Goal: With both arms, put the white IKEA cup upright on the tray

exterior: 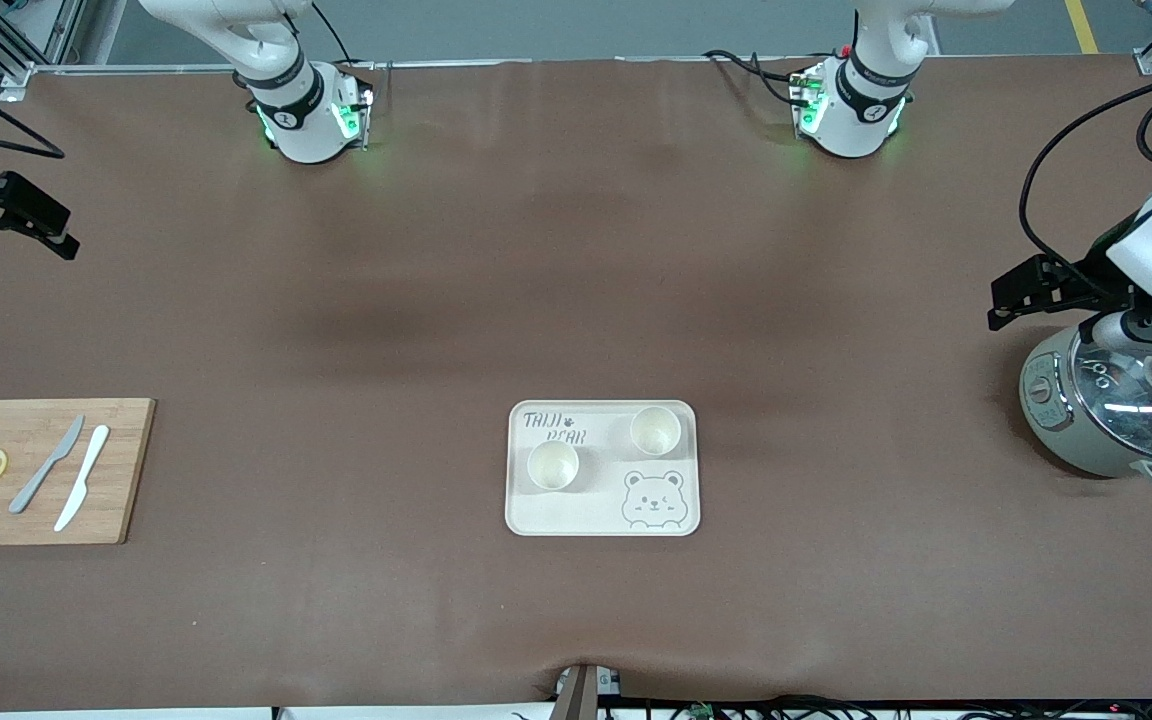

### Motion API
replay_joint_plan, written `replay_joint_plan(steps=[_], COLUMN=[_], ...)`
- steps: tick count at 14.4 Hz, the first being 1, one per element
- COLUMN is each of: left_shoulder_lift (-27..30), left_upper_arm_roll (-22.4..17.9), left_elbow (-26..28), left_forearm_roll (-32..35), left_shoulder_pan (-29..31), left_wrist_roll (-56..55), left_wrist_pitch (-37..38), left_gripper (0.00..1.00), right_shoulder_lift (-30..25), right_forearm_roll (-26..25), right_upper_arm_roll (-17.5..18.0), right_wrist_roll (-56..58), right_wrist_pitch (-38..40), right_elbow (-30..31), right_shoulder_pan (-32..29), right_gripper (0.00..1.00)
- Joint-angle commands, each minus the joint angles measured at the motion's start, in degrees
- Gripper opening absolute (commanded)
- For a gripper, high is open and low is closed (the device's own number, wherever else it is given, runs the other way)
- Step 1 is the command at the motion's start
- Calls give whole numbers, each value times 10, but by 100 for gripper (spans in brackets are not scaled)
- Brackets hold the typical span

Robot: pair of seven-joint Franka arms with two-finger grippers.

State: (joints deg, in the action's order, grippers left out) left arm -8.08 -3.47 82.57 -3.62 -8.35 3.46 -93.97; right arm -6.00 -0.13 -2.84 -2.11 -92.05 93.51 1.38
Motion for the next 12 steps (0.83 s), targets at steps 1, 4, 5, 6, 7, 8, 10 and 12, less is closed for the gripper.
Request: replay_joint_plan(steps=[1,4,5,6,7,8,10,12], left_shoulder_lift=[3,2,2,0,-3,-4,-4,-4], left_upper_arm_roll=[-3,-1,-2,-4,-4,-4,-2,-2], left_elbow=[-4,-5,-5,-5,-4,-5,-8,-10], left_forearm_roll=[-13,-13,-13,-11,-12,-12,-12,-12], left_shoulder_pan=[2,2,1,1,2,2,-2,-3], left_wrist_roll=[15,15,15,15,15,15,14,15], left_wrist_pitch=[8,6,2,1,0,0,-1,-1], left_gripper=[100,100,100,100,100,100,100,100], right_shoulder_lift=[6,6,6,6,6,6,6,6], right_forearm_roll=[-11,-11,-11,-11,-11,-11,-11,-11], right_upper_arm_roll=[4,4,4,4,4,4,4,4], right_wrist_roll=[-11,-11,-11,-11,-11,-11,-11,-11], right_wrist_pitch=[9,9,10,9,9,10,9,9], right_elbow=[-15,-15,-15,-15,-15,-15,-15,-15], right_shoulder_pan=[-4,-4,-4,-4,-4,-4,-4,-4], right_gripper=[100,100,100,100,100,100,100,100])
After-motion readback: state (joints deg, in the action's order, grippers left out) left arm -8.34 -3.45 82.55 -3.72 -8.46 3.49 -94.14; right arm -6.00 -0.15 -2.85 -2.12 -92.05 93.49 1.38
